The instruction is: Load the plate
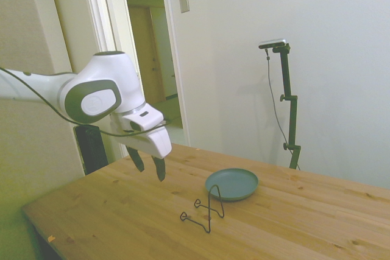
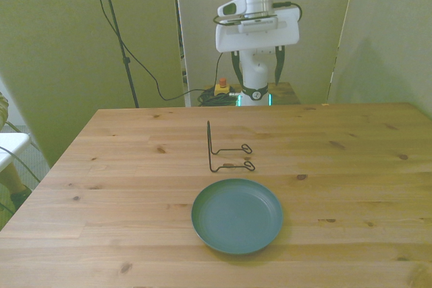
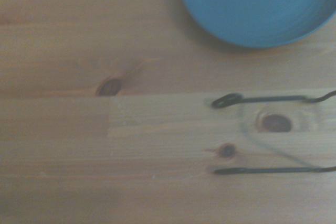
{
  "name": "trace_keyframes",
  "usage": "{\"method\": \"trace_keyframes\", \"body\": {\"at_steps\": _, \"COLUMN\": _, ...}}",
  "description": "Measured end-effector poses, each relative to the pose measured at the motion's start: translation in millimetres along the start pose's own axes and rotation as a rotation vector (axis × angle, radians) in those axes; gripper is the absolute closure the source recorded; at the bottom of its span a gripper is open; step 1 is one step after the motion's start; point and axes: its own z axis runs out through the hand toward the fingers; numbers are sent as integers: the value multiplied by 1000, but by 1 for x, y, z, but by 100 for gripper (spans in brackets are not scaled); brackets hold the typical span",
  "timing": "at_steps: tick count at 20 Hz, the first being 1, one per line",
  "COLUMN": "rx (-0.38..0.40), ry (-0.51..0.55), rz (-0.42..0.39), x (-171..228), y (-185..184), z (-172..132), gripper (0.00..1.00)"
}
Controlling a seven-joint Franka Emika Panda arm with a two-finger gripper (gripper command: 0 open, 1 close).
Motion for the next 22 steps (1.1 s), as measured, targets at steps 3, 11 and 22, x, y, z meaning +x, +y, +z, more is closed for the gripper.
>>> {"method": "trace_keyframes", "body": {"at_steps": 3, "rx": 29, "ry": -4, "rz": 50, "x": 47, "y": 12, "z": -17, "gripper": 0}}
{"method": "trace_keyframes", "body": {"at_steps": 11, "rx": 40, "ry": -39, "rz": 112, "x": 120, "y": 8, "z": -11, "gripper": 0}}
{"method": "trace_keyframes", "body": {"at_steps": 22, "rx": 55, "ry": -46, "rz": 166, "x": 164, "y": 27, "z": -9, "gripper": 0}}
